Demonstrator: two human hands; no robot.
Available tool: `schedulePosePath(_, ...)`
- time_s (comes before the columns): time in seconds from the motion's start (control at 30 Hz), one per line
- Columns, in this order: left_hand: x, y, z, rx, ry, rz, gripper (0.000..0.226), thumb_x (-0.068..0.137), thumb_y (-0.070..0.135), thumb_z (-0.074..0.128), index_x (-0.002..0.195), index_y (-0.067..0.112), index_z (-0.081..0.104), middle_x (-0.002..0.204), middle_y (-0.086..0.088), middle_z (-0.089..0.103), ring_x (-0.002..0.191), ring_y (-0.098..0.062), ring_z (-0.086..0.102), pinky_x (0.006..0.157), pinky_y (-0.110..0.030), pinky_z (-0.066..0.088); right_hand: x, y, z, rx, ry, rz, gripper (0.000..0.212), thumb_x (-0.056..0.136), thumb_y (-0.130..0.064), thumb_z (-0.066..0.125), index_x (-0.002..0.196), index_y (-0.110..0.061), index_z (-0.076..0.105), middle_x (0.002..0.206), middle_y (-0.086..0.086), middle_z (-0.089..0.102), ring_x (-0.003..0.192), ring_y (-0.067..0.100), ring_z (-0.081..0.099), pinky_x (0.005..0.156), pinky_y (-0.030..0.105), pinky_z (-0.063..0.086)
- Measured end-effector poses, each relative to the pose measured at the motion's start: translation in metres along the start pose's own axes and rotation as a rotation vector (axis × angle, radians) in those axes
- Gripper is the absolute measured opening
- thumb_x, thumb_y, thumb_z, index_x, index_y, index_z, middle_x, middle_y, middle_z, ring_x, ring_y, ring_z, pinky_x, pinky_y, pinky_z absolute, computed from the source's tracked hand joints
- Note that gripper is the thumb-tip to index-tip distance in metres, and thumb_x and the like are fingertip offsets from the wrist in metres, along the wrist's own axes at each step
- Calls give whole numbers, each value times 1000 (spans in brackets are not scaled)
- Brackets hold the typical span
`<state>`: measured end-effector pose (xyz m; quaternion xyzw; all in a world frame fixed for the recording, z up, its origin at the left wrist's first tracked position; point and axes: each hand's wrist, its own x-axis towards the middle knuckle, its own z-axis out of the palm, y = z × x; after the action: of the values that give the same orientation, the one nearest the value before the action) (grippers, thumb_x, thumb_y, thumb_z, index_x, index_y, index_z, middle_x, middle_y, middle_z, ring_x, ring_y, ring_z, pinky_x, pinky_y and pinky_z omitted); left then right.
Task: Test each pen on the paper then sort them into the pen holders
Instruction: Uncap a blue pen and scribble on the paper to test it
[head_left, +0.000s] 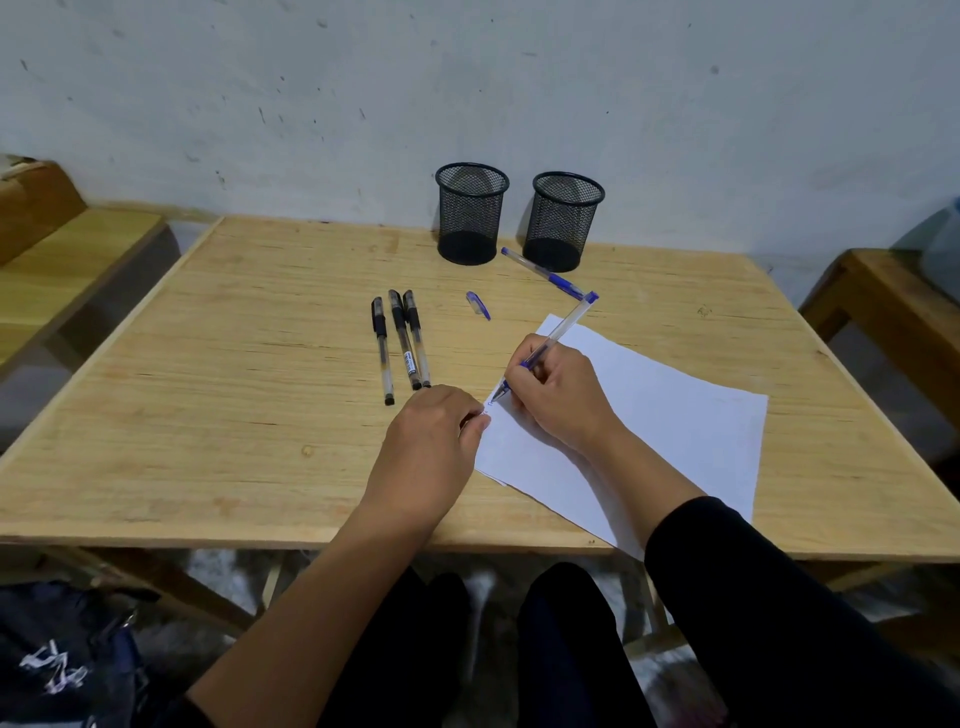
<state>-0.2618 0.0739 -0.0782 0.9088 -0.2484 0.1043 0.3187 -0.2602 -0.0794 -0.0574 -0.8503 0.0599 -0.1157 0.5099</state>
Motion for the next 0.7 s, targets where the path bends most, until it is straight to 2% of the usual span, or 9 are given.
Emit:
schedulePosePath(0.1, 0, 1, 0, -4, -2, 3, 12, 86, 17, 61, 92, 10, 69, 91, -2, 68, 89, -18, 58, 74, -10, 26, -1, 0, 0, 8, 29, 10, 13, 82, -3, 52, 70, -5, 55, 58, -1, 51, 51, 3, 45, 51, 10, 38)
schedulePosePath(0.23, 0, 0, 0, -4, 6, -2, 14, 87, 19, 60, 95, 11, 69, 94, -1, 67, 91, -15, 57, 74, -10, 25, -1, -1, 0, -14, 37, 14, 15, 82, -5, 52, 68, -9, 55, 57, -2, 52, 50, 3, 46, 51, 11, 38)
schedulePosePath(0.5, 0, -1, 1, -10, 8, -2, 15, 88, 19, 59, 95, 11, 69, 94, -1, 67, 92, -15, 56, 75, -11, 26, -1, -2, 1, -31, 69, 26, 12, 83, -7, 53, 71, -6, 56, 62, 2, 53, 59, 11, 48, 54, 14, 40)
schedulePosePath(0.6, 0, -1, 1, -7, 8, -1, 15, 88, 19, 59, 95, 11, 68, 94, -1, 67, 92, -16, 57, 76, -14, 30, -1, -4, 1, -24, 56, 31, 12, 83, -6, 53, 71, -8, 57, 62, 1, 54, 58, 10, 49, 53, 9, 40)
schedulePosePath(0.7, 1, -1, -1, -21, -2, -4, 15, 88, 20, 59, 97, 13, 68, 96, 0, 67, 92, -14, 57, 76, -13, 30, 1, -4, -1, 27, 93, 77, 13, 85, -8, 52, 73, -8, 58, 61, 2, 55, 57, 10, 51, 55, 14, 43)
